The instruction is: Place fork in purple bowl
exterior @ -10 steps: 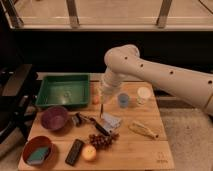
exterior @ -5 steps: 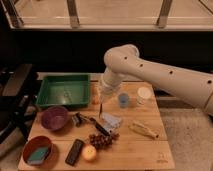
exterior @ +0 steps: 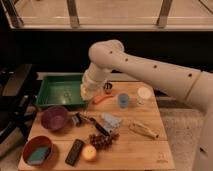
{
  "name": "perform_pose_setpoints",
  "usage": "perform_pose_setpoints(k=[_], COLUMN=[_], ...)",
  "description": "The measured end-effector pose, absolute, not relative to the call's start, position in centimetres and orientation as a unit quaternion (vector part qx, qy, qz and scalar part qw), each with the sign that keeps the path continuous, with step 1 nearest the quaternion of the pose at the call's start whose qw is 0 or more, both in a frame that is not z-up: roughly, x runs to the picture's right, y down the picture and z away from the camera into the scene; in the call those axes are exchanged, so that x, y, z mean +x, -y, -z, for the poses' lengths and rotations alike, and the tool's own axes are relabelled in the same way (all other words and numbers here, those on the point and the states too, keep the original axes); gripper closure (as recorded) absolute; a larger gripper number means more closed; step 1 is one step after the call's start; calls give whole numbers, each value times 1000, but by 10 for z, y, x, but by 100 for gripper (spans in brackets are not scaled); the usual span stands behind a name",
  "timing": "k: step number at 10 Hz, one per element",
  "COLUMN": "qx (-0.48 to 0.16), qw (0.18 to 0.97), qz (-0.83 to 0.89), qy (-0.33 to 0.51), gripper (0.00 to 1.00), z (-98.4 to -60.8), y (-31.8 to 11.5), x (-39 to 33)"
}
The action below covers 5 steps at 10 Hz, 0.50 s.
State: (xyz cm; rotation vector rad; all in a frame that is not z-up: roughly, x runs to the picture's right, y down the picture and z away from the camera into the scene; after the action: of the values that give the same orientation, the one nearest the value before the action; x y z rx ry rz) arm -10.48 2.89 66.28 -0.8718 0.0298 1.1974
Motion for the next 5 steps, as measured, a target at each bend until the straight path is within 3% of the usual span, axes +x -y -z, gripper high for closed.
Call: perform_pose_setpoints(k=[5], qx=[-467], qw=[744], qz=[-475], qy=[58], gripper=[100], z=[-653], y=[-27], x=[-225])
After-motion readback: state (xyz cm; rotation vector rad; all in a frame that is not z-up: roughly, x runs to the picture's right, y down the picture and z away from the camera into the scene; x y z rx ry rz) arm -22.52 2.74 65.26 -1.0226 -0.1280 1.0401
